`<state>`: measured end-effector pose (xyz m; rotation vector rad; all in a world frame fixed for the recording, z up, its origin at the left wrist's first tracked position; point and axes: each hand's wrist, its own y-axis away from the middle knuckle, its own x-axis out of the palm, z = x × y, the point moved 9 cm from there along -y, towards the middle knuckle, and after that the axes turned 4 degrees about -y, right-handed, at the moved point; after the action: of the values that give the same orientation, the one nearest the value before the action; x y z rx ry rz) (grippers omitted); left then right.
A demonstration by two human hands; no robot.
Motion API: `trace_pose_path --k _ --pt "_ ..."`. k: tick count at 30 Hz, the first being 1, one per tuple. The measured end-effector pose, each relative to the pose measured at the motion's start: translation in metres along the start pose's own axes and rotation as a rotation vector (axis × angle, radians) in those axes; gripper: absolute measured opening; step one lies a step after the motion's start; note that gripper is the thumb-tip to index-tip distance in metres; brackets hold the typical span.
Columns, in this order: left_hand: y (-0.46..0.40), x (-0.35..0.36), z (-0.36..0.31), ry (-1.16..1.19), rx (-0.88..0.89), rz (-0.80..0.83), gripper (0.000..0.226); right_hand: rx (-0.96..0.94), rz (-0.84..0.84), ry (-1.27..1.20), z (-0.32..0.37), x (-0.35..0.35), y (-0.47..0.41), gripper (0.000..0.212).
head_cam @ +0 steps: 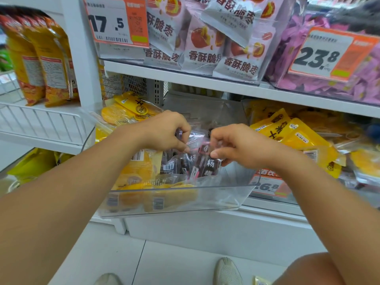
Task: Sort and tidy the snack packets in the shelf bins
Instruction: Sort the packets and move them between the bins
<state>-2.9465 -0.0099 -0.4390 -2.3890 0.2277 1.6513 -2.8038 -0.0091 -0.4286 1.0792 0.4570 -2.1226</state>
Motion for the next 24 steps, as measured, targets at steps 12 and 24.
trace_pose_path --k 12,24 --pt "0.006 -0.003 -0.014 0.012 0.024 0.043 0.02 0.013 0.015 -0.013 -0.001 0.045 -0.016 0.017" --pt "0.002 0.01 -0.015 -0.173 0.024 0.149 0.06 0.368 -0.187 0.381 -0.026 -0.02 -0.069 0.025"
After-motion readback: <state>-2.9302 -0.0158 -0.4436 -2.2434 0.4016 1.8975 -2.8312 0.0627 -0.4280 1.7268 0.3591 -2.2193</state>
